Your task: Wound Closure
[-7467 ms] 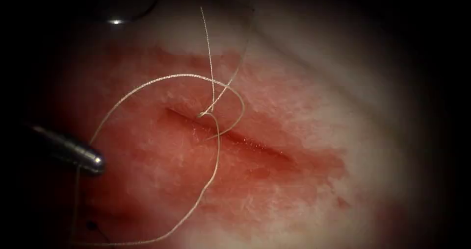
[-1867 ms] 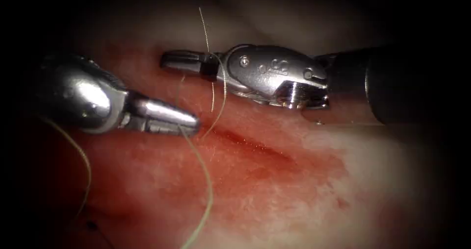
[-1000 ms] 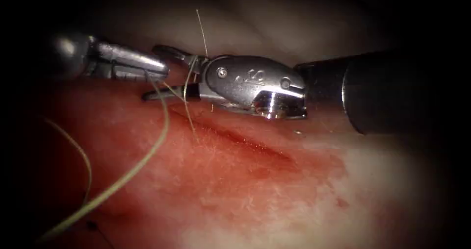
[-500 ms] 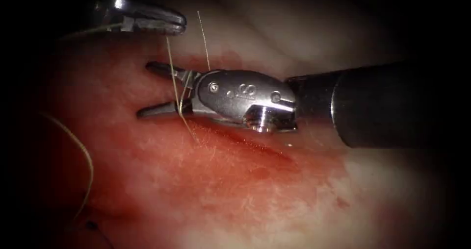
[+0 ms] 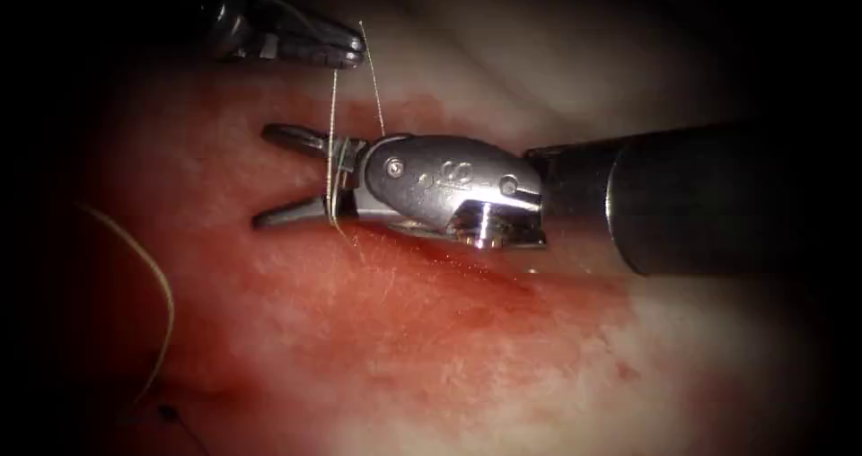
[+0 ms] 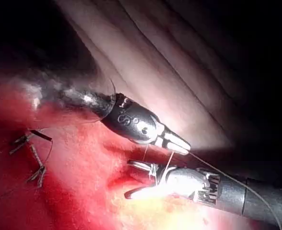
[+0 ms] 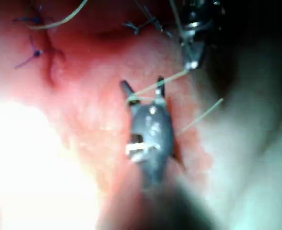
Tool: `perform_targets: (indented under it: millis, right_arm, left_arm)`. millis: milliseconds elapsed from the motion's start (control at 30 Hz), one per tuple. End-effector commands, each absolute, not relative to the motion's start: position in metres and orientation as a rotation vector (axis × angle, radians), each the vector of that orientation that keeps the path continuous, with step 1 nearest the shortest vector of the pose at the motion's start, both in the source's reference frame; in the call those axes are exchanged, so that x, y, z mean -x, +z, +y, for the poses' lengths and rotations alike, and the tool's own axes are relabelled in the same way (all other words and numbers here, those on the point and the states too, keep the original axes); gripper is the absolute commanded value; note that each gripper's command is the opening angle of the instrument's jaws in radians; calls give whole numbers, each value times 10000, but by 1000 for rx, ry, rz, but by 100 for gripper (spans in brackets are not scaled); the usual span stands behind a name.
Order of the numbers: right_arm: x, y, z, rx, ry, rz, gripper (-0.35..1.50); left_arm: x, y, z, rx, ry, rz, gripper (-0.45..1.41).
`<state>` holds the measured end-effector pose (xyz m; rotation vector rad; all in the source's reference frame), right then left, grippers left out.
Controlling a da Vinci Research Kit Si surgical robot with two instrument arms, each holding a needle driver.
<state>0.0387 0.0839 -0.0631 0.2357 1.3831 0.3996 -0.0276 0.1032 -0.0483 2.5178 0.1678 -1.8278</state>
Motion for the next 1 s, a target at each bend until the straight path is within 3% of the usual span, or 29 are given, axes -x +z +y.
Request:
perform_targets:
  millis: [33, 1000]
  right_arm:
    - [-392, -628, 839, -235, 399, 1388, 83]
    - [-360, -630, 845, -266, 562, 1594, 66]
  left_arm:
    - [282, -474, 1034, -2526, -1823, 167, -35]
    - [255, -372, 984, -2510, -1934, 152, -35]
